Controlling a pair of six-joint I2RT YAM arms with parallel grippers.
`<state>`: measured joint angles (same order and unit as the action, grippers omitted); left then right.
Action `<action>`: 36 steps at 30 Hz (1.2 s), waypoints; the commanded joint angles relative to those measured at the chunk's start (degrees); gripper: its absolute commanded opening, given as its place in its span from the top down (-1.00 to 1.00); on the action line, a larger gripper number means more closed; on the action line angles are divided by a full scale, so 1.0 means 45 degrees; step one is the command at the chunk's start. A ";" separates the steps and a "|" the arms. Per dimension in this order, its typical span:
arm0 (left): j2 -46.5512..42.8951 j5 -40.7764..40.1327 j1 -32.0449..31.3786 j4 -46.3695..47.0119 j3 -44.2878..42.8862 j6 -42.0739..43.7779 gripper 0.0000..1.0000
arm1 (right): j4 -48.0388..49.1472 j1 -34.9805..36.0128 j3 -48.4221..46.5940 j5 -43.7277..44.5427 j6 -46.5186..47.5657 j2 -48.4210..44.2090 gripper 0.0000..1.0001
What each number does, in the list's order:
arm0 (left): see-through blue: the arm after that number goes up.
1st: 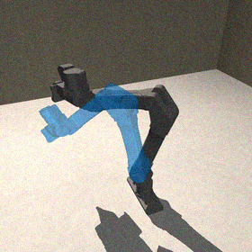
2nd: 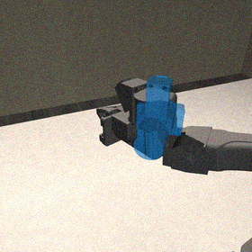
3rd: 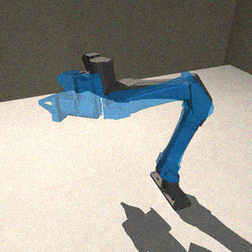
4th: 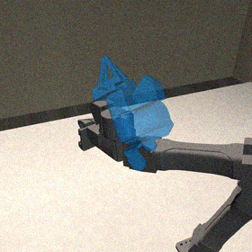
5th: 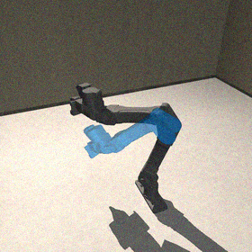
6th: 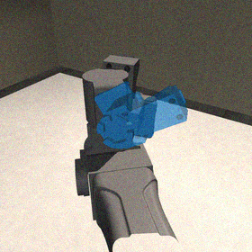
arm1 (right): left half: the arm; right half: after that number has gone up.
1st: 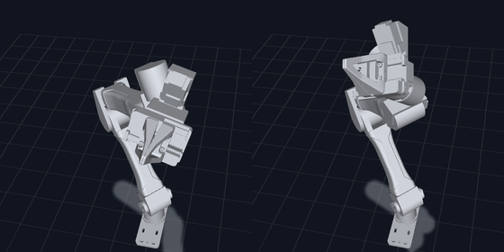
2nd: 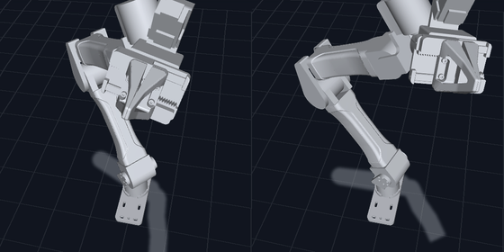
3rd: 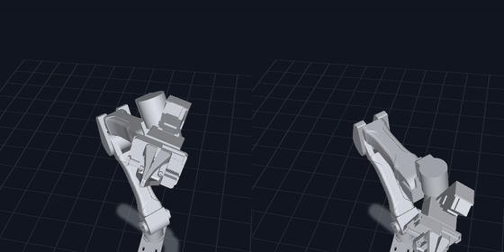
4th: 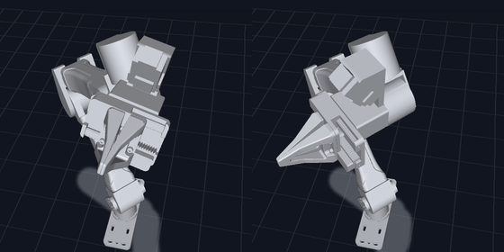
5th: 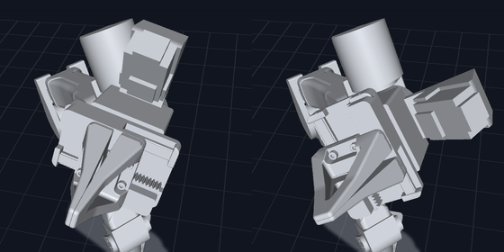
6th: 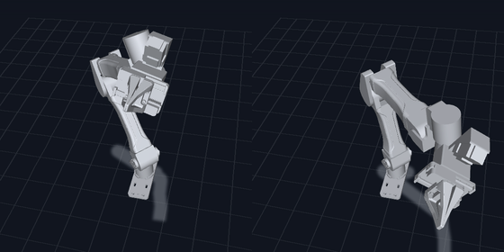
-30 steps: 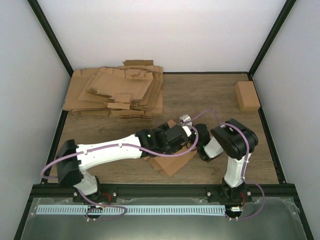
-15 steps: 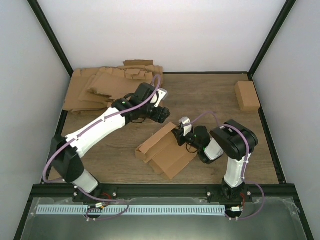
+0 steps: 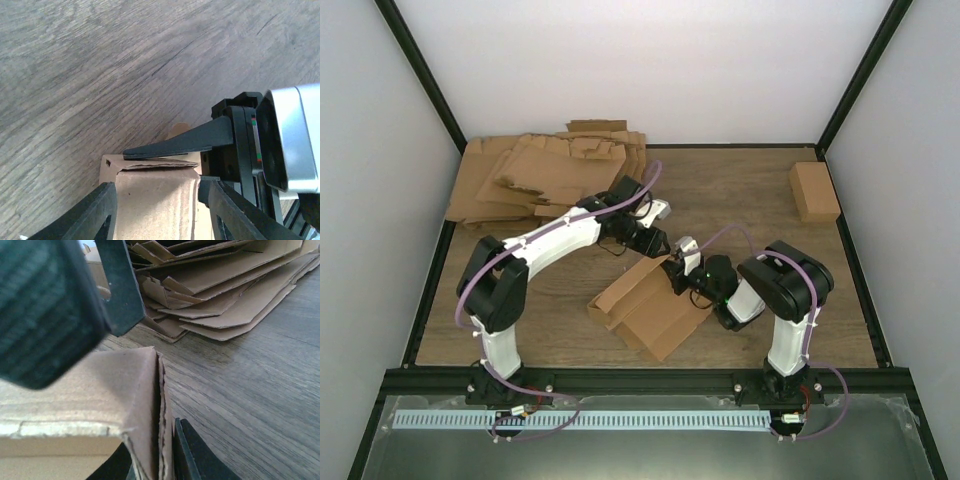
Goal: Fold the paper box
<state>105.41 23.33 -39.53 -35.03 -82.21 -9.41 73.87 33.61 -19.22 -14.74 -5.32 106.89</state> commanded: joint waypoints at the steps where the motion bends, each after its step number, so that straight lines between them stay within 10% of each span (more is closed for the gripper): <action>1: 0.0216 0.0255 -0.0036 0.0504 -0.0097 -0.0057 -0.03 | 0.0750 0.0174 0.0143 0.0317 0.0246 -0.0005 0.70; 36: 0.1178 -0.0950 -0.0345 0.0560 0.0353 -0.0246 0.14 | 0.1177 0.1458 0.0197 0.3614 0.0618 0.0416 0.96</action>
<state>109.78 18.04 -40.77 -32.21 -82.37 -10.28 76.86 39.00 -18.65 -1.10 -3.79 108.38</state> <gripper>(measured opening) 0.429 0.050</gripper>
